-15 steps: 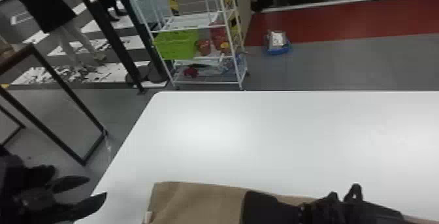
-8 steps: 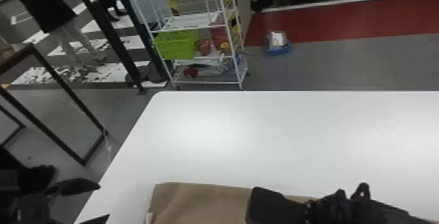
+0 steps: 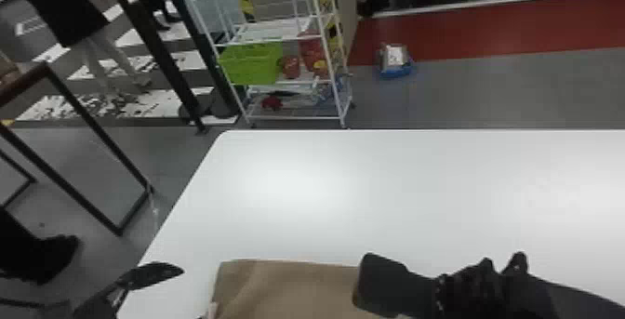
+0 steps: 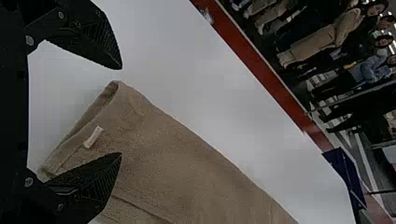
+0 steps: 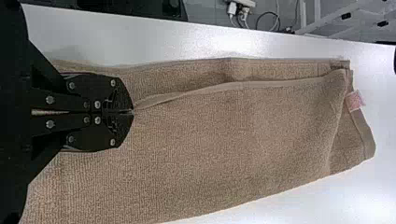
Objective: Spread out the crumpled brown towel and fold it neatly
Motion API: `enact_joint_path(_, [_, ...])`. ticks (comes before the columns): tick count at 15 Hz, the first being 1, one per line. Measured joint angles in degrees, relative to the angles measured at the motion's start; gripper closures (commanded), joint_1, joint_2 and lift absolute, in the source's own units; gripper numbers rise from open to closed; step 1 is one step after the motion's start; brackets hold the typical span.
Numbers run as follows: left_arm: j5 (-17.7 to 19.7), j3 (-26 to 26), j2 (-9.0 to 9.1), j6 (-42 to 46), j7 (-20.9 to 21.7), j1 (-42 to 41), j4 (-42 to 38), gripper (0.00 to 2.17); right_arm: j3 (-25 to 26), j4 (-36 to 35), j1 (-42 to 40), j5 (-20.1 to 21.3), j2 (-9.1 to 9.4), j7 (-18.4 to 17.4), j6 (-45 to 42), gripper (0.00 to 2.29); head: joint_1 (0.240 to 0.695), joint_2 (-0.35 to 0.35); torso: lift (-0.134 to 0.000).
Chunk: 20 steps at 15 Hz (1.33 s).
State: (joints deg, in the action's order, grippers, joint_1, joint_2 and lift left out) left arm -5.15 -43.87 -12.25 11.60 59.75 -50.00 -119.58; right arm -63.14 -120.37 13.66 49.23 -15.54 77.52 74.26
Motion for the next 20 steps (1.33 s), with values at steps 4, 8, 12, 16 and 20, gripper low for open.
enact_joint_path(4, [-0.03,2.64,0.06,2.08,0.87,-1.84,-0.23,0.27,-0.18,0.50,-0.51,0.26,0.38,0.00,0.54,1.32,0.695,0.350,-0.122])
enact_joint_path(8, [-2.00,4.13,-0.36,2.02,3.38,-2.87,-0.81,0.31,-0.07,0.55,-0.92,0.41,0.40,0.00,0.78,1.32,0.695,0.350,-0.122])
enact_joint_path(12, [-5.81,7.40,-0.94,1.73,1.99,-2.96,-0.41,0.48,-0.05,0.57,-1.04,0.50,0.58,0.00,0.93,1.32,0.695,0.350,-0.122])
enact_joint_path(16, [-8.93,8.99,-1.72,0.11,1.49,-2.25,0.54,0.48,0.00,0.83,-0.91,0.45,0.84,0.00,0.80,1.32,0.695,0.350,-0.122])
enact_joint_path(20, [-11.28,10.15,-2.15,-0.73,0.63,-0.94,2.20,0.72,0.03,1.04,-0.64,0.22,1.09,0.00,0.87,1.32,0.695,0.350,-0.122])
